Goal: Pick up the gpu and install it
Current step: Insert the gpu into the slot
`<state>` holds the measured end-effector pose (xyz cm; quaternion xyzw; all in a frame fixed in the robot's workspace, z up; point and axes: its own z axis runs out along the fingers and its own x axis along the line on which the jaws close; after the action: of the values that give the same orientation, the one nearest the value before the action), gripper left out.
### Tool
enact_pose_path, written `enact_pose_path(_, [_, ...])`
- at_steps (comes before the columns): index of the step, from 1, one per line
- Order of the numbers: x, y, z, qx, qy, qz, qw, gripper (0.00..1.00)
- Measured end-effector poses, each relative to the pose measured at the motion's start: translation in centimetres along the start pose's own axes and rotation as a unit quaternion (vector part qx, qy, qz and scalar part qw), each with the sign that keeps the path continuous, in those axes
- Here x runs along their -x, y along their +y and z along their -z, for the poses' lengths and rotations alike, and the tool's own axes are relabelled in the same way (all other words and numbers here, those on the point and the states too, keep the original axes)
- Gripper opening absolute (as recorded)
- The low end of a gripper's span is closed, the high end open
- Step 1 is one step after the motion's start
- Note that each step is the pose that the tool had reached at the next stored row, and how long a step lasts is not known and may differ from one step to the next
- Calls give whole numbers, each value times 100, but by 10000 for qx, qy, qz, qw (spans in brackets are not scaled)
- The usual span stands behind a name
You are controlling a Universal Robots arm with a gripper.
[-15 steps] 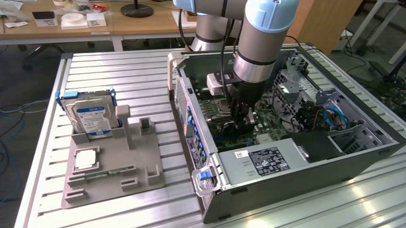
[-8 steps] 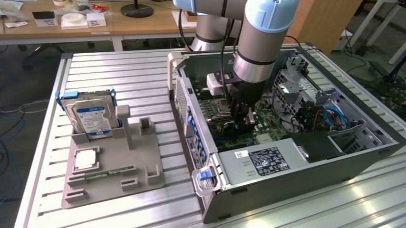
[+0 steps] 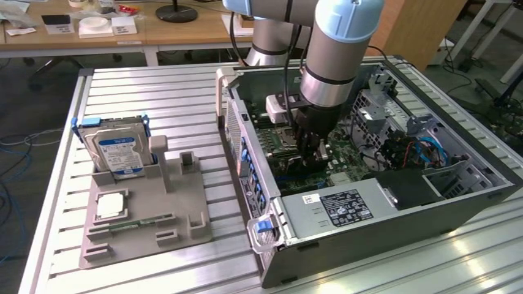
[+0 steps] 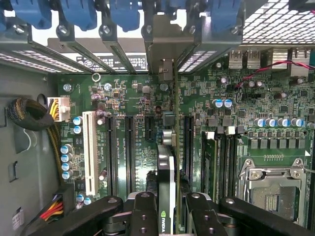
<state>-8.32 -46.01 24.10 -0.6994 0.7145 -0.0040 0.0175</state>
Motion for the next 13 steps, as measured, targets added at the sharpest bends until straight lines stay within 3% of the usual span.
enact_pose_path(13, [0, 7, -2, -1, 0, 0, 10000, 27])
